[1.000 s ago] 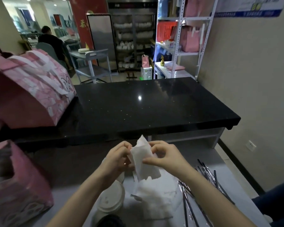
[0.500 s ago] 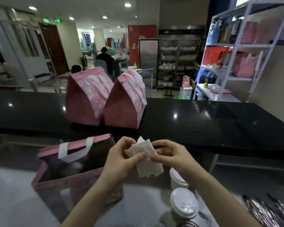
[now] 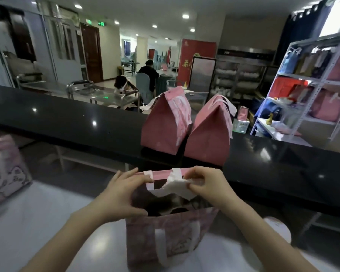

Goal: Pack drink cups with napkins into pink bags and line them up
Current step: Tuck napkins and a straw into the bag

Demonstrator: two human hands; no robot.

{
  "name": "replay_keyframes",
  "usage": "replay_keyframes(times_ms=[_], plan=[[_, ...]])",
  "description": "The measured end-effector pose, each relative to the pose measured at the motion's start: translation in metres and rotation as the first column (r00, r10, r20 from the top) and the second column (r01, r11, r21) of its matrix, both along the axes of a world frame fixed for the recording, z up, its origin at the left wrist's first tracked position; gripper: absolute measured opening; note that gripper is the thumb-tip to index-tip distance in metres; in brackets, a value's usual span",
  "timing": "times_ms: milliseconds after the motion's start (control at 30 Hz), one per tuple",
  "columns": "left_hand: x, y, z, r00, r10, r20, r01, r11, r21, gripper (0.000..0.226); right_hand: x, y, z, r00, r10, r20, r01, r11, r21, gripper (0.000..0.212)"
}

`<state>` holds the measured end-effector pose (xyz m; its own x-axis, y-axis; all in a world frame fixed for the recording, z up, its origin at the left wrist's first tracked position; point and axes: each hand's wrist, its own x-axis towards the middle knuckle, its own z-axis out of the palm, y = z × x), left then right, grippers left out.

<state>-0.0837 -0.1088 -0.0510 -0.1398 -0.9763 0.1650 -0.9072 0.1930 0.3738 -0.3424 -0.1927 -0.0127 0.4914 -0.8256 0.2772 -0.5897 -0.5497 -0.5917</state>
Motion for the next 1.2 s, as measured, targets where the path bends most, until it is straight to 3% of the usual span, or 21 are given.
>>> replay_keyframes(times_ms=[67,167,367,533,733,933,1067,1200], plan=[[0.005,-0.005,-0.012,0.996,-0.054,0.068,0.046,0.993,0.108,0.1,0.008,0.0,-0.006,0.984,0.007,-0.176,-0.008,1.0,-0.008,0.027],[0.001,-0.008,-0.023,0.983,-0.1,0.152,0.078,0.986,0.144,0.114,0.015,0.002,-0.013,0.913,0.085,-0.4,-0.054,0.995,0.086,0.028],[-0.007,-0.006,-0.028,0.973,-0.136,0.188,0.11,0.984,0.142,0.121,0.043,0.007,-0.028,0.856,0.244,-0.455,-0.103,0.944,0.312,0.023],[-0.005,-0.006,-0.027,0.981,-0.099,0.165,0.077,0.988,0.135,0.119,0.052,0.002,-0.043,0.785,0.125,-0.606,-0.075,0.991,0.108,0.052],[-0.008,-0.005,-0.02,0.993,-0.058,0.103,0.048,0.994,0.096,0.108,0.024,0.001,-0.04,0.841,0.112,-0.53,-0.094,0.994,0.06,0.039],[-0.046,-0.015,0.003,0.996,0.086,-0.005,-0.086,0.983,-0.163,0.052,-0.033,0.009,-0.029,0.968,0.029,-0.25,-0.053,0.994,-0.091,0.019],[-0.108,-0.028,0.016,0.989,-0.065,-0.134,0.022,0.954,-0.3,0.024,-0.089,0.014,-0.026,0.984,-0.059,-0.167,0.037,0.99,-0.135,0.015],[-0.189,-0.045,0.024,0.964,-0.207,-0.17,0.159,0.953,-0.257,0.014,-0.161,0.019,-0.028,0.959,-0.178,-0.22,0.161,0.982,-0.095,0.019]])
